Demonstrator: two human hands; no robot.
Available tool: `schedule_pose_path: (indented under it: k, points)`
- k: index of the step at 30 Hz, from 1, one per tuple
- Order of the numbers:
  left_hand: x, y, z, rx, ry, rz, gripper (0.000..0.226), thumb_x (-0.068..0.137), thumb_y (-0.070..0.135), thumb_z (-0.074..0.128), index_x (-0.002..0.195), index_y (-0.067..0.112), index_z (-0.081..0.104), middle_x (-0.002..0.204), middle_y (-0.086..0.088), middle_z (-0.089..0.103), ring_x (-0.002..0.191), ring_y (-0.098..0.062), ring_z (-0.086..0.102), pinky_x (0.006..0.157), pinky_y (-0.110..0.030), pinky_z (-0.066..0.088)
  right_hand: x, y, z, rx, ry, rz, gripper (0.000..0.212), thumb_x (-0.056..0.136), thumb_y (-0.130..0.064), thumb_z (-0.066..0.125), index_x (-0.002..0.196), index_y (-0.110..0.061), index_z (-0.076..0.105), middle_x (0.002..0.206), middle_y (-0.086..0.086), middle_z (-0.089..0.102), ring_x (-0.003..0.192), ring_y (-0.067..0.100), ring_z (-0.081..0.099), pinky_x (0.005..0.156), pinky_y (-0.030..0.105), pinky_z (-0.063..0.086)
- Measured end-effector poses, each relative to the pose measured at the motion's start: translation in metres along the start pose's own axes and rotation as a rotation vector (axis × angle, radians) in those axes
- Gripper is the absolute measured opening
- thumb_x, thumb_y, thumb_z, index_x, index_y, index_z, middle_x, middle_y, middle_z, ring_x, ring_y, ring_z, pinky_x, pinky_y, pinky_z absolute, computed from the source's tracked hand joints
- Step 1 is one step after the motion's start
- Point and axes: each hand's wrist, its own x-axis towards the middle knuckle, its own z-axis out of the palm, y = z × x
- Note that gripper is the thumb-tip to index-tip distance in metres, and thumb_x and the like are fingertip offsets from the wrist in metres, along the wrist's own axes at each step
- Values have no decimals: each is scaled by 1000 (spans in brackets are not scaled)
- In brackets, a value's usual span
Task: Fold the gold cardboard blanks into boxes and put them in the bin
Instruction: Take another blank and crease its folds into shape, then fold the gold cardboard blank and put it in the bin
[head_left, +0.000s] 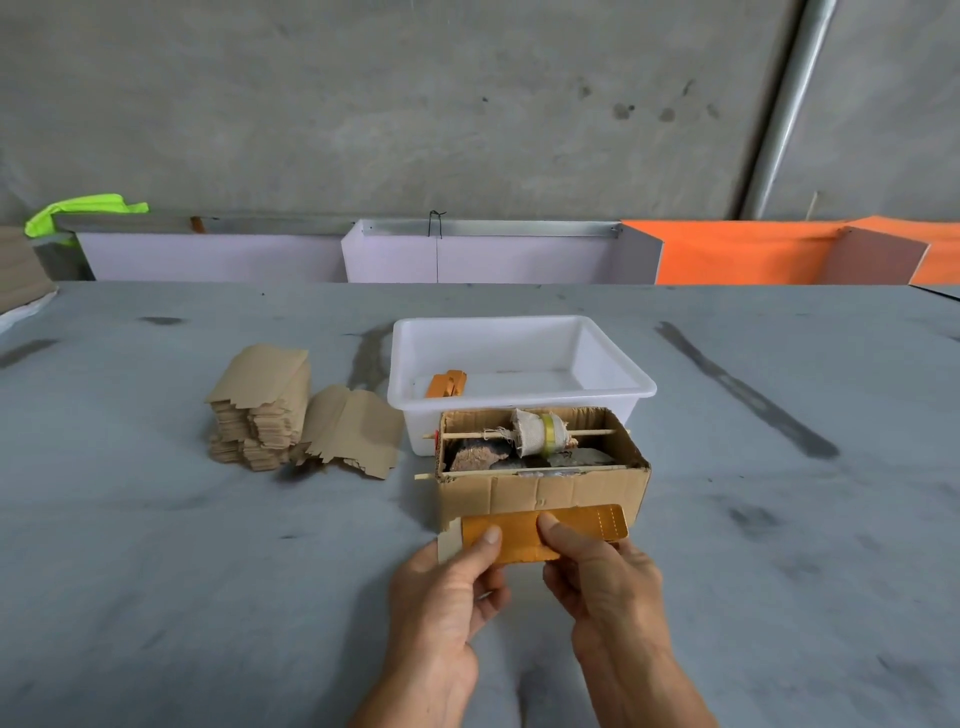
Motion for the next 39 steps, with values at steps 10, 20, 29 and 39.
schedule_pose_path:
  k: [10, 20, 29, 39]
  points:
    - [1, 28, -2, 34, -14, 74, 4, 82, 5, 69, 81, 3, 65, 54, -10, 65, 42, -16, 59, 40, -25, 51, -8, -22, 20, -236, -91, -104, 12, 77, -6, 75, 84, -8, 64, 64, 3, 71, 63, 19, 67, 58, 28, 47]
    - [38, 77, 24, 20, 79, 237, 15, 85, 0, 65, 71, 6, 63, 64, -12, 64, 52, -18, 58, 43, -23, 49, 18, -53, 89, -482, -253, -240, 13, 80, -12, 74, 83, -6, 64, 63, 5, 70, 54, 14, 66, 49, 24, 50]
    - [90, 98, 49, 491, 86, 471, 31, 94, 12, 55, 64, 19, 61, 65, -6, 67, 51, -16, 60, 48, -25, 49, 87, -68, 146, -707, -99, -378, 14, 85, -4, 65, 97, -12, 65, 89, 11, 71, 74, 22, 69, 76, 38, 58]
    - [122, 99, 38, 456, 126, 542, 30, 93, 1, 50, 80, 24, 65, 71, -3, 67, 47, -6, 59, 52, -22, 53, 160, -52, 181, -1076, -43, -346, 11, 86, -3, 54, 84, 3, 64, 83, 15, 68, 70, 27, 63, 71, 33, 57]
